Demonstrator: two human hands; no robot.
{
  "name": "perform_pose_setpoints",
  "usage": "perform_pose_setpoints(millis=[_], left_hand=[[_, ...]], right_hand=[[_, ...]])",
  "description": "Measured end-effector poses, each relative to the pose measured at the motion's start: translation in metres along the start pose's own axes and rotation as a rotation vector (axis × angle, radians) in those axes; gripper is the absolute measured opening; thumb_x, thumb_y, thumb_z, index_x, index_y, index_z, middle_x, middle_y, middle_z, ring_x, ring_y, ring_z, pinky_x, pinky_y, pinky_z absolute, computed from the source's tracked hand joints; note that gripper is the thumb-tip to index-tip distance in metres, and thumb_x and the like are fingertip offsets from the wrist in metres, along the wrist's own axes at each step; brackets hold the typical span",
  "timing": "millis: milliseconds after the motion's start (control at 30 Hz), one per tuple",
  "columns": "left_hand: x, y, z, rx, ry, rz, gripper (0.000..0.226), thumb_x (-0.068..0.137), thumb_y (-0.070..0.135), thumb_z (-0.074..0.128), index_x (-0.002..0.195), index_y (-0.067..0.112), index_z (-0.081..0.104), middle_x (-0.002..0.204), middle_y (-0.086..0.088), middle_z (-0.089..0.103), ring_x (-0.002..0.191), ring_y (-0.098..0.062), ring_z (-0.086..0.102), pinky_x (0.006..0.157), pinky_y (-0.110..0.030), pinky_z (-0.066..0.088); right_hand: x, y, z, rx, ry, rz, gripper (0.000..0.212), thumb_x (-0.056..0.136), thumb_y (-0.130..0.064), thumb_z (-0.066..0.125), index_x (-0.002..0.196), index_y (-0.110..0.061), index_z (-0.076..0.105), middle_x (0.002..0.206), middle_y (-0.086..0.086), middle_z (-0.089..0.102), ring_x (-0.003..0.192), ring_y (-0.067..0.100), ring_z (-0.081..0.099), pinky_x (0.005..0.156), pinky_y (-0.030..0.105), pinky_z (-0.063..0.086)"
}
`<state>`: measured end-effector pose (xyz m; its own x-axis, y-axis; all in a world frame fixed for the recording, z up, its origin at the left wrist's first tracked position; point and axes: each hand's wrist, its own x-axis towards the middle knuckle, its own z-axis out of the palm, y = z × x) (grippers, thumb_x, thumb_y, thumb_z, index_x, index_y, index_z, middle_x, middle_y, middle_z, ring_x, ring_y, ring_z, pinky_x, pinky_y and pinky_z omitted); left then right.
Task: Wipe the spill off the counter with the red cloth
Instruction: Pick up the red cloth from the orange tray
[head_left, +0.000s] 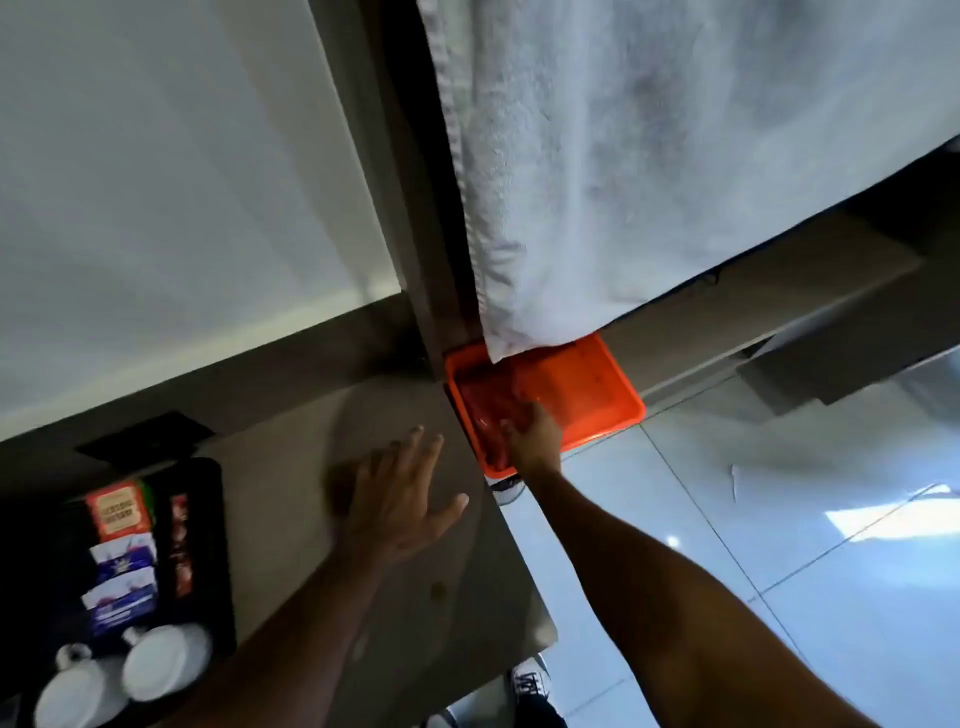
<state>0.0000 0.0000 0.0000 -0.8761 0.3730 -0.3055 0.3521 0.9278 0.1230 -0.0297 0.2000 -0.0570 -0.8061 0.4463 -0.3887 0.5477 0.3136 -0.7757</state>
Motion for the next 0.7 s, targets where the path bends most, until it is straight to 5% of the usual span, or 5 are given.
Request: perform_pose_setpoints(millis=[167,333,433,567,700], left_hand=[[0.021,0.005,0.066,0.006,-0.174,-0.001,0.070,0.098,0.047,0.050,0.160,0.037,0.019,0.171,-0.004,0.016,0.151,-0.028,0.029,0.120,-0.044,0.030],[0.025,0.002,0.109,-0.008,-0.146,-0.020,0.065,0.106,0.027,0.044,0.162,0.036,0.012,0.173,-0.005,-0.001,0.157,-0.030,0.007,0.128,-0.038,0.012],[0.023,0.000,0.120,-0.043,-0.120,-0.010,0.066,0.105,0.023,0.046,0.161,0.037,0.013,0.174,-0.003,0.000,0.158,-0.028,0.005,0.129,-0.036,0.011],[0.020,-0.003,0.112,-0.076,-0.032,0.020,0.064,0.102,0.027,0.054,0.159,0.036,0.027,0.173,0.000,0.014,0.157,-0.026,0.016,0.126,-0.038,0.021],[-0.014,-0.031,0.098,-0.113,0.167,0.055,0.047,0.093,0.026,0.062,0.140,0.025,0.059,0.148,-0.004,0.058,0.127,-0.029,0.060,0.100,-0.043,0.051]], right_hand=[[0.063,0.016,0.000,-0.068,-0.014,0.115,0.048,0.091,-0.007,0.067,0.139,-0.006,0.060,0.134,0.018,0.069,0.128,0.036,0.063,0.107,0.039,0.050],[0.105,0.029,0.013,-0.266,-0.048,0.072,0.071,0.086,-0.030,0.077,0.147,-0.012,0.046,0.140,0.019,0.059,0.128,0.039,0.061,0.107,0.046,0.053],[0.123,0.032,0.022,-0.284,-0.112,0.102,0.063,0.081,-0.031,0.082,0.132,-0.002,0.060,0.131,0.021,0.067,0.122,0.037,0.067,0.103,0.047,0.056],[0.117,0.024,0.030,-0.141,-0.093,0.128,0.034,0.082,-0.016,0.076,0.112,0.000,0.074,0.114,0.022,0.076,0.108,0.035,0.074,0.087,0.038,0.059],[0.081,0.007,0.044,-0.187,-0.098,-0.035,0.030,0.085,-0.012,0.067,0.113,-0.001,0.067,0.111,0.024,0.073,0.104,0.039,0.070,0.073,0.035,0.046]])
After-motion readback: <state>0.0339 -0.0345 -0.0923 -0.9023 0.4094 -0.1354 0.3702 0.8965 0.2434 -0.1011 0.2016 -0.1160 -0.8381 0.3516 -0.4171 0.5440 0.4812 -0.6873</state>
